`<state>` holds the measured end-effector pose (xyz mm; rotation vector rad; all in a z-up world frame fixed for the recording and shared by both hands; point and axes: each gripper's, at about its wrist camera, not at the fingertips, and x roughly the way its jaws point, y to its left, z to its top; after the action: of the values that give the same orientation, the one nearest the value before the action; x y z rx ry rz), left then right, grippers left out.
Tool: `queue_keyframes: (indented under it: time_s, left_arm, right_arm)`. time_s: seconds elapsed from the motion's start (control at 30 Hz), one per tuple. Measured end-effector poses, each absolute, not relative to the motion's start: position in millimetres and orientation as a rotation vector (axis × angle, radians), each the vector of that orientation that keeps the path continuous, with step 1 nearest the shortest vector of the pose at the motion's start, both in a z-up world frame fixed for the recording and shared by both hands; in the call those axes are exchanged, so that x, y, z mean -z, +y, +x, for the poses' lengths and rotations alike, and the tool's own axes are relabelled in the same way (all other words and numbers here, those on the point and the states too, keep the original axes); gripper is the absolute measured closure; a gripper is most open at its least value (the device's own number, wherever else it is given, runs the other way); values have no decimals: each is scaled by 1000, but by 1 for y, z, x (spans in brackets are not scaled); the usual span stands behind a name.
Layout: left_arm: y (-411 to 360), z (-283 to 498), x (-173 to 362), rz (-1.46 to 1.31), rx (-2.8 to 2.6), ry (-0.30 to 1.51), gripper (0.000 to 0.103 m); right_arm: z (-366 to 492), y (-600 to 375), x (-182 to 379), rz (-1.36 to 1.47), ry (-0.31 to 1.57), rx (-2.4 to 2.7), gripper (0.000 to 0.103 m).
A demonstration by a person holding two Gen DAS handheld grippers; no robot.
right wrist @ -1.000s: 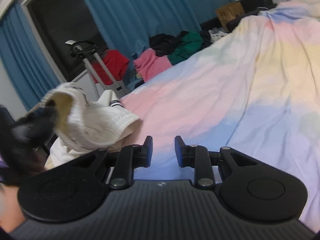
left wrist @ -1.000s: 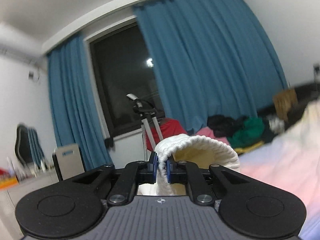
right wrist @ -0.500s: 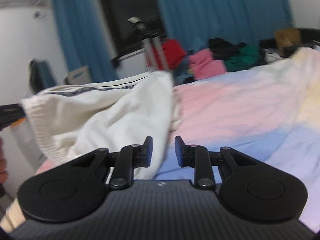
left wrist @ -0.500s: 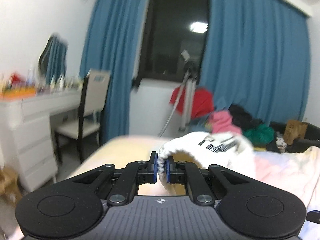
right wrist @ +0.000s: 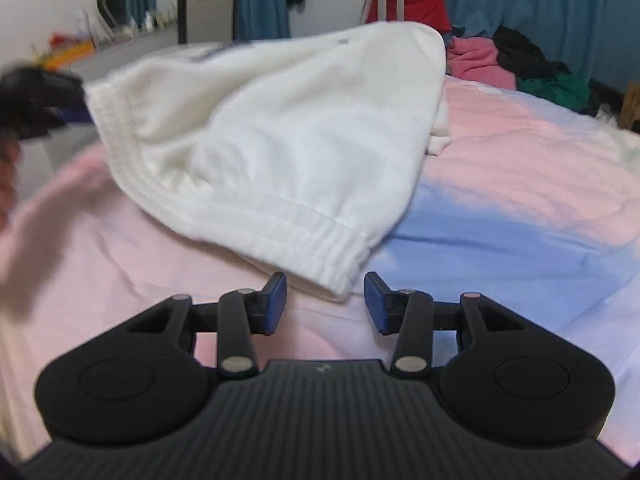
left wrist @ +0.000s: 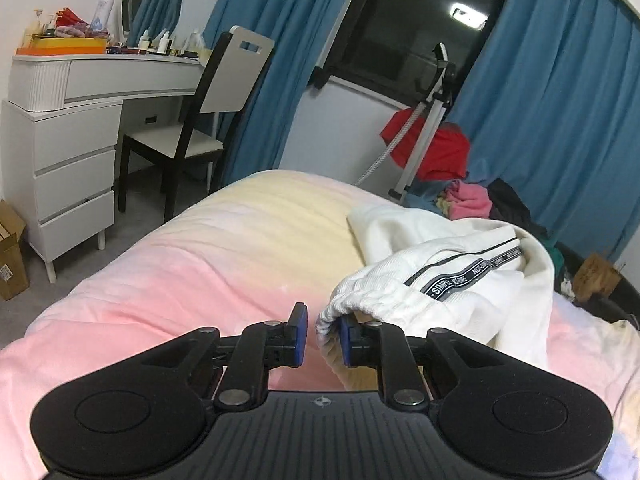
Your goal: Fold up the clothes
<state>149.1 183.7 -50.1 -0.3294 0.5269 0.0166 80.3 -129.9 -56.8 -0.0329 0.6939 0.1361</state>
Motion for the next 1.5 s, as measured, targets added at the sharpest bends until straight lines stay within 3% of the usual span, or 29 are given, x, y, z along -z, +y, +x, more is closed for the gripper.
queue_keyframes:
  time_s: [0.13, 0.23, 0.27, 0.5, 0.63, 0.83, 1.07, 1.1, 1.2, 1.27, 1.3, 1.43, 1.5]
  left_arm:
    - [181, 151, 54, -315, -17, 532, 85]
    - [181, 153, 54, -325, -8, 538, 85]
    - [183, 154, 54, -332, -2, 542, 85]
    - [185, 144, 46, -289, 41, 531, 83]
    - [191, 139, 48, -238, 79, 585, 82]
    - [204, 121, 42, -199, 33, 576, 66]
    - [193, 105, 33, -226, 155, 463, 25]
    - [187, 106, 35, -213, 181, 460, 19]
    - [166, 114, 43, -143, 202, 461, 17]
    - [153, 125, 51, -96, 194, 463, 16]
    - [148, 130, 56, -83, 188, 463, 16]
    - [141, 159, 76, -105, 177, 485, 18]
    - [140, 171, 83, -146, 170, 494, 28]
  right_arm:
    - [90, -142, 60, 47, 652, -103, 60]
    - [88, -143, 53, 78, 592, -106, 85]
    - [87, -143, 50, 86, 572, -109, 88]
    - [42, -132, -11, 49, 366, -191, 89]
    - [25, -129, -16, 15, 434, -216, 89]
    - [48, -135, 17, 3, 656, -165, 89]
    - [34, -165, -3, 300, 604, -258, 87]
    - [33, -170, -4, 331, 591, -268, 87]
    - [37, -187, 0, 439, 582, -233, 79]
    - [43, -199, 9, 522, 593, -197, 51]
    - [46, -204, 15, 563, 601, -181, 46]
    - [69, -209, 45, 668, 661, -158, 43]
    - [83, -208, 61, 704, 700, -151, 43]
